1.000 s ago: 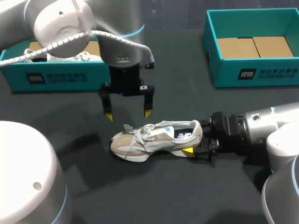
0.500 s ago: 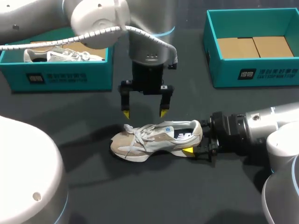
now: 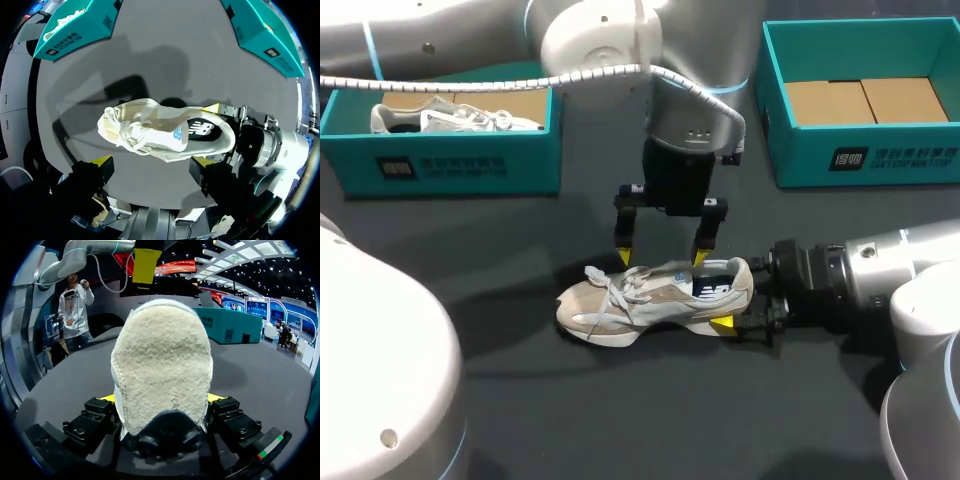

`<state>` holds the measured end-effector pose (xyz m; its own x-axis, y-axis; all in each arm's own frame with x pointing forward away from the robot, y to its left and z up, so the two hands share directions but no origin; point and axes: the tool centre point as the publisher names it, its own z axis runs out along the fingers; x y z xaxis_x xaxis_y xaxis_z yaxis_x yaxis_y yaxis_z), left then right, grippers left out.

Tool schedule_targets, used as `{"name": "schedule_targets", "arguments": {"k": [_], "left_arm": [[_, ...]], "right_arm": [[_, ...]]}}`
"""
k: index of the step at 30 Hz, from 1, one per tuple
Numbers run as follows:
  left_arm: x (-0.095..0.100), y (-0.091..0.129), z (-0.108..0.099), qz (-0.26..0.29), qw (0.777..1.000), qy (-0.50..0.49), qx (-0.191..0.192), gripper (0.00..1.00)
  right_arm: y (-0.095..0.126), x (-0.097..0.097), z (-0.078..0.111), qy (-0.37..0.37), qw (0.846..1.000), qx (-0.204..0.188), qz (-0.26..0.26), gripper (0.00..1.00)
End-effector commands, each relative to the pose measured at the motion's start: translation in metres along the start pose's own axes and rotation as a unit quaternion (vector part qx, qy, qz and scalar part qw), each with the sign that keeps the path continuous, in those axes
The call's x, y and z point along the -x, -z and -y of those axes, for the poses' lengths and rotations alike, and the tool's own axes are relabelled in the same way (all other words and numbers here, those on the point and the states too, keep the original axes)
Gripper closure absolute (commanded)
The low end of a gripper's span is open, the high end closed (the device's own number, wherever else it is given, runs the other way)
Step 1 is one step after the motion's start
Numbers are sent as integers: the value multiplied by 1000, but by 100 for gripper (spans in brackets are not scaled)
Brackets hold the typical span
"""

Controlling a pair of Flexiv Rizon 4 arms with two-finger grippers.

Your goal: Take the shoe out of the shoebox, open the shoe tongue, remove and reinsert the insole, then place the shoe into the shoebox

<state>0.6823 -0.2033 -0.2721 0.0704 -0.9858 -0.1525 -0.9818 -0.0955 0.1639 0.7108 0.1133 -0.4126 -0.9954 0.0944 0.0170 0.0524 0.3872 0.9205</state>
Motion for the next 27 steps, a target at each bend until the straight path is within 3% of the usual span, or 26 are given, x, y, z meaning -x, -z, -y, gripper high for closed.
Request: {"name": "schedule_targets", "arguments": {"k": [1, 10, 27], "left_arm": [[-6, 2, 2, 30, 1000, 0, 1, 0], [-27, -18, 11, 52, 999, 14, 2, 0], [-36, -50, 20, 113, 993, 16, 41, 0]], "right_arm": [[-1, 0, 0, -1, 1000, -2, 1, 100], [-1, 0, 0, -1, 1000, -2, 1, 100], [-1, 0, 0, -1, 1000, -2, 1, 100]]}}
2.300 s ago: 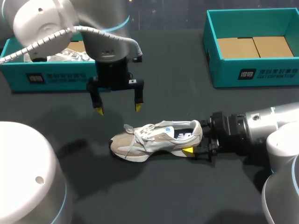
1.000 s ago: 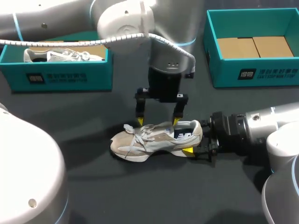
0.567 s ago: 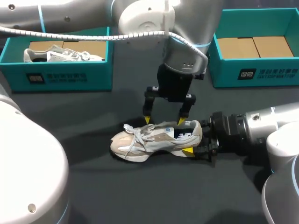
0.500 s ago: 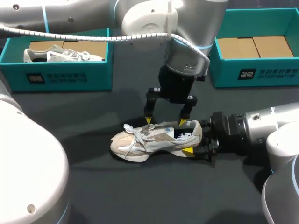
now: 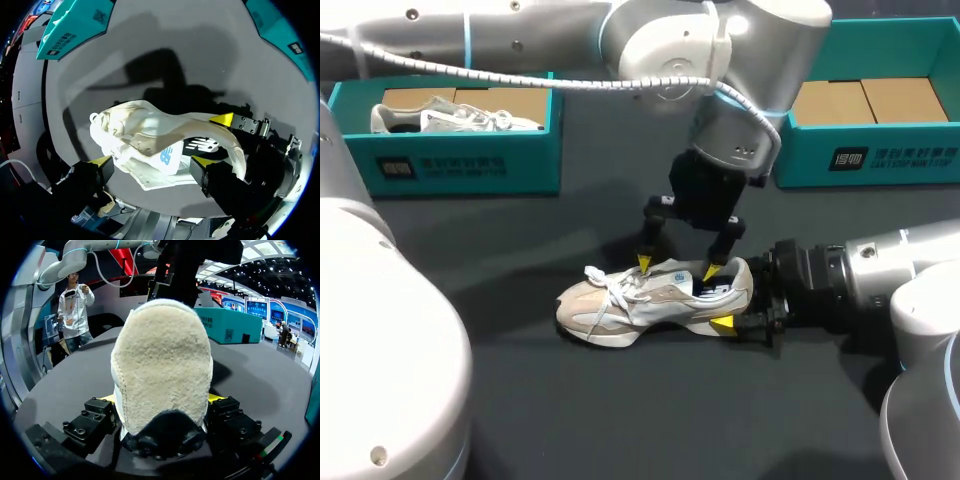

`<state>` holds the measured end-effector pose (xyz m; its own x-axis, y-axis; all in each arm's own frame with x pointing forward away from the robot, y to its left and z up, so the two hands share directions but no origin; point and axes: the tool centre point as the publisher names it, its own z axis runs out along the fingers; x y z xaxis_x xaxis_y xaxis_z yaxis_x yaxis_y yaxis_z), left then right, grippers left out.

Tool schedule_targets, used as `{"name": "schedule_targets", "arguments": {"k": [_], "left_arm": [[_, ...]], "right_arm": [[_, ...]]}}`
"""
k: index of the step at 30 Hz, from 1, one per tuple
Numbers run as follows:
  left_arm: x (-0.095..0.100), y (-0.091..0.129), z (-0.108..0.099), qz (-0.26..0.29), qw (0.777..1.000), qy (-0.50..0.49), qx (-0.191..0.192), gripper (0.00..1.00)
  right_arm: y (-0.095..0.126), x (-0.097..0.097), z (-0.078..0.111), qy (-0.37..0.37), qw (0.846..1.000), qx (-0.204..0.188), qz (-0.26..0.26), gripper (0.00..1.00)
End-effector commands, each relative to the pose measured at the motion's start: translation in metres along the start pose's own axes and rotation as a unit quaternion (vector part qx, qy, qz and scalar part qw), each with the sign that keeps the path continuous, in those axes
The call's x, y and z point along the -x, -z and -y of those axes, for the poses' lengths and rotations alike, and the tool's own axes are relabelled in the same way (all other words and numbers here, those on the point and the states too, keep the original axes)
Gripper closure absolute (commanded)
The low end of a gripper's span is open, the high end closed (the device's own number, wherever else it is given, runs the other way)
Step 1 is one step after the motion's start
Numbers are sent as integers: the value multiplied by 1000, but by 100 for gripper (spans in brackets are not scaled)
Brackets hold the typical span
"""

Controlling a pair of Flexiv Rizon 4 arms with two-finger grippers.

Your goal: Take the shoe out of the shoebox, open the shoe tongue, remove and reinsert the insole, then place the shoe into the shoebox

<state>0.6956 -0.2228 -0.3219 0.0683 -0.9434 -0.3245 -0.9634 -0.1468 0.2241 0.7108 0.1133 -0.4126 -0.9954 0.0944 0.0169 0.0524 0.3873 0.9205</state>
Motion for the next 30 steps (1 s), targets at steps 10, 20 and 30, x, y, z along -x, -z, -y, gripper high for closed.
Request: {"name": "schedule_targets", "arguments": {"k": [10, 20, 30], "left_arm": [[-12, -19, 3, 55, 998, 3, 10, 8], [-4, -27, 3, 90, 996, 1, 23, 12], [10, -24, -3, 94, 995, -4, 29, 29]], "right_arm": [[-1, 0, 0, -1, 1000, -2, 1, 100], [-1, 0, 0, -1, 1000, -2, 1, 100], [-1, 0, 0, -1, 1000, -2, 1, 100]]}}
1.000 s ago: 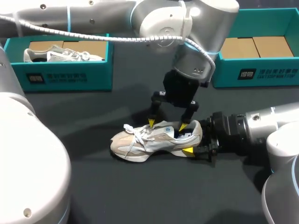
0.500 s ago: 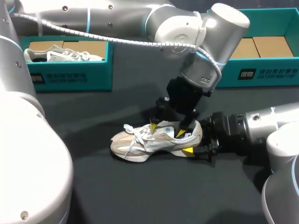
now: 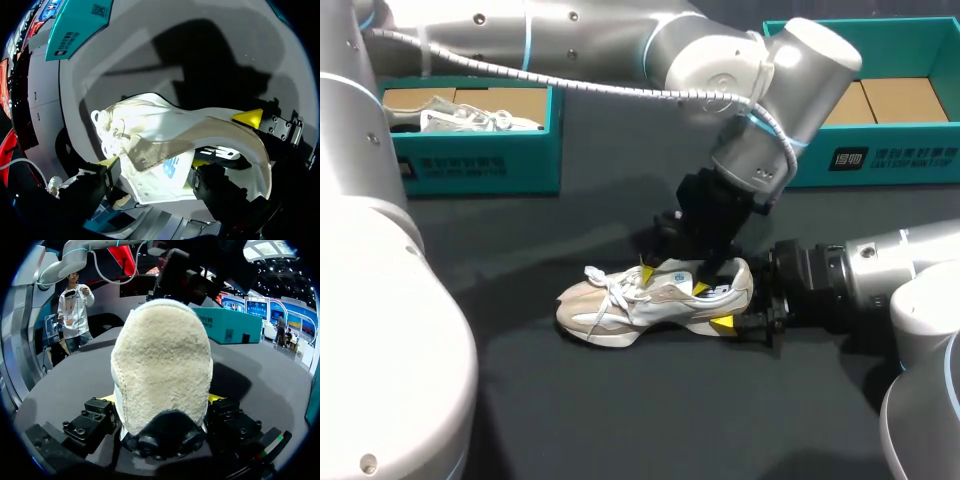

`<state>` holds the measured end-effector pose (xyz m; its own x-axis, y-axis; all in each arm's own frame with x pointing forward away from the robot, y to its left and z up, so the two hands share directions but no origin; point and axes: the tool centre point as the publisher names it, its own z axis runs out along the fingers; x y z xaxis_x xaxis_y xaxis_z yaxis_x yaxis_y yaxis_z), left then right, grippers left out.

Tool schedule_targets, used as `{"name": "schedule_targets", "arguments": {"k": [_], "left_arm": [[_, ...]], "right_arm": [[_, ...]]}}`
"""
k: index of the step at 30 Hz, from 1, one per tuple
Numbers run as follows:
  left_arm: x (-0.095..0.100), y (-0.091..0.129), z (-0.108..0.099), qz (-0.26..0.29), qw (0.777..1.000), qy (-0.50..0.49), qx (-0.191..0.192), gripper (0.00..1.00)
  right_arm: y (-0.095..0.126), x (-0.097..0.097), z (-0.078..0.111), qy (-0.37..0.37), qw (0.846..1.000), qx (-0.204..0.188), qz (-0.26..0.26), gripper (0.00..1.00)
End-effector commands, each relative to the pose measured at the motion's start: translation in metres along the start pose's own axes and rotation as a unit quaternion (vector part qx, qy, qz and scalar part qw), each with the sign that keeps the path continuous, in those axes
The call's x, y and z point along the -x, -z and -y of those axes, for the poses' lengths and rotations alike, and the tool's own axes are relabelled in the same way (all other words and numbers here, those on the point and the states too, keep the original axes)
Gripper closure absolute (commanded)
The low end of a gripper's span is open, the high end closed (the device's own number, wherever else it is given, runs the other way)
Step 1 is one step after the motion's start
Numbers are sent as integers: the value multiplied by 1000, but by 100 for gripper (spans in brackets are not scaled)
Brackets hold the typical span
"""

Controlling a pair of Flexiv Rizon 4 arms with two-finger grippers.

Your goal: Take the shoe out of the shoebox, open the shoe tongue, remove and reinsert the insole, then place the shoe into the shoebox

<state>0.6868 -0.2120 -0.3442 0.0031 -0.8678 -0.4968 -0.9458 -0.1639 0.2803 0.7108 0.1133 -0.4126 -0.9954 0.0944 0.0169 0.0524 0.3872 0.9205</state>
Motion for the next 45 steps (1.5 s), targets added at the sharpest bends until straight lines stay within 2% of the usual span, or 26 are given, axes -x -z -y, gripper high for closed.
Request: {"name": "schedule_targets", "arguments": {"k": [1, 3, 6, 23, 24, 28, 29, 39, 45], "left_arm": [[8, 1, -1, -6, 1000, 0, -2, 34], [10, 1, -2, -7, 1000, 0, -3, 45], [15, 2, -2, -13, 1000, -2, -4, 52], [32, 7, -3, -47, 998, -38, -11, 60], [32, 7, -3, -49, 998, -39, -12, 65], [37, 6, -6, -63, 997, -48, -15, 98], [39, 6, -6, -70, 996, -50, -16, 100], [75, 2, -15, -176, 983, -20, -37, 100], [97, -9, -16, -232, 971, 15, -52, 100]], "right_arm": [[-1, 0, 0, -1, 1000, -2, 1, 100], [-1, 0, 0, -1, 1000, -2, 1, 100], [-1, 0, 0, -1, 1000, -2, 1, 100], [-1, 0, 0, -1, 1000, -2, 1, 100], [-1, 0, 0, -1, 1000, -2, 1, 100], [-1, 0, 0, -1, 1000, -2, 1, 100], [-1, 0, 0, -1, 1000, -2, 1, 100], [-1, 0, 0, -1, 1000, -2, 1, 100], [-1, 0, 0, -1, 1000, -2, 1, 100]]}}
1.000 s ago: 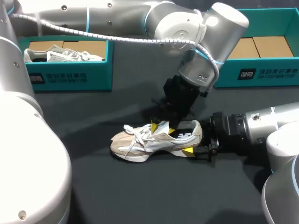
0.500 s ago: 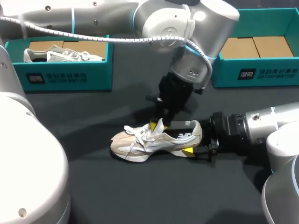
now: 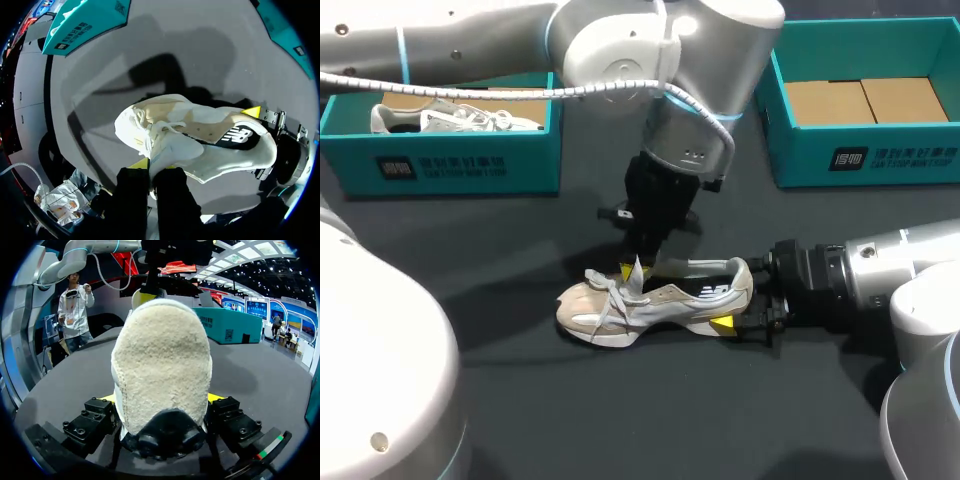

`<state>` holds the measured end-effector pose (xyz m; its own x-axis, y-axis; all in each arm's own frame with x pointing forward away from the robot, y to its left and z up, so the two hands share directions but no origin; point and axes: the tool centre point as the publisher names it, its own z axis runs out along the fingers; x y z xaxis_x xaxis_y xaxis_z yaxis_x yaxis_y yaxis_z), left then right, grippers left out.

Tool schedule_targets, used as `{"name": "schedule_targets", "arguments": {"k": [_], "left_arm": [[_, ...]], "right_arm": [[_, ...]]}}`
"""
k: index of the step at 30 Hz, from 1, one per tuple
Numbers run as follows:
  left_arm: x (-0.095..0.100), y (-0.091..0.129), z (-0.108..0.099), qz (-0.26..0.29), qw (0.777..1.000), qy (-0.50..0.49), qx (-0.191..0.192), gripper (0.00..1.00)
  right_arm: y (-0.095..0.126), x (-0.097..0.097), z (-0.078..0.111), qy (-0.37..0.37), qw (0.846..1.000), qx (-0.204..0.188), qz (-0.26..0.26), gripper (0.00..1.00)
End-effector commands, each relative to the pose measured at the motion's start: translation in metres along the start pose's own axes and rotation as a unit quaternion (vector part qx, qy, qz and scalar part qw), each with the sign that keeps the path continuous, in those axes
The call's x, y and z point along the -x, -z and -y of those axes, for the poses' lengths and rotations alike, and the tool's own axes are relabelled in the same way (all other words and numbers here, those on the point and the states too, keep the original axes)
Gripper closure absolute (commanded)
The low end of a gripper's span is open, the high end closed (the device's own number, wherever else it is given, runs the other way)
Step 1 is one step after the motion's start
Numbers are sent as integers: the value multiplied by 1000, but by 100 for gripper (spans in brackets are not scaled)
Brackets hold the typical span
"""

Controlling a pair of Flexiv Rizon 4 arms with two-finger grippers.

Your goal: Take the shoe out of the shoebox, open the shoe tongue, remove and reinsert the insole, then place the shoe into the shoebox

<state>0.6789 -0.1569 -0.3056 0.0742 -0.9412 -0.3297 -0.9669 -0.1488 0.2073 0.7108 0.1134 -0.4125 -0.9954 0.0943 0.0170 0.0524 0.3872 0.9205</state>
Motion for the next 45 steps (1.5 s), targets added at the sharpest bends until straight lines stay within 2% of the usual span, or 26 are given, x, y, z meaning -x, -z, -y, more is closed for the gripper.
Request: {"name": "schedule_targets", "arguments": {"k": [1, 13, 15, 19, 24, 27, 32, 38, 45], "left_arm": [[35, -7, -7, -141, 990, 16, -17, 100], [54, -31, 1, -149, 988, 44, -16, 100], [56, -35, 4, -146, 988, 49, -16, 85], [62, -44, 8, -134, 990, 53, -10, 66], [69, -55, 9, -117, 992, 52, -14, 50], [75, -61, 8, -109, 993, 50, -18, 35], [81, -70, 11, -94, 994, 52, -24, 29], [88, -73, 11, -86, 995, 48, -28, 25], [95, -41, 3, -117, 992, 11, -52, 24]], "right_arm": [[-1, 1, 0, -1, 1000, -2, 1, 100], [-1, 1, 0, -1, 1000, -2, 1, 100], [-1, 1, 0, -1, 1000, -2, 1, 100], [-1, 1, 0, -1, 1000, -2, 1, 100], [-1, 1, 0, -1, 1000, -2, 1, 100], [-1, 1, 0, -1, 1000, -2, 1, 100], [-1, 1, 0, -1, 1000, -2, 1, 100], [-1, 1, 0, -1, 1000, -2, 1, 100], [-1, 1, 0, -1, 1000, -2, 1, 100]]}}
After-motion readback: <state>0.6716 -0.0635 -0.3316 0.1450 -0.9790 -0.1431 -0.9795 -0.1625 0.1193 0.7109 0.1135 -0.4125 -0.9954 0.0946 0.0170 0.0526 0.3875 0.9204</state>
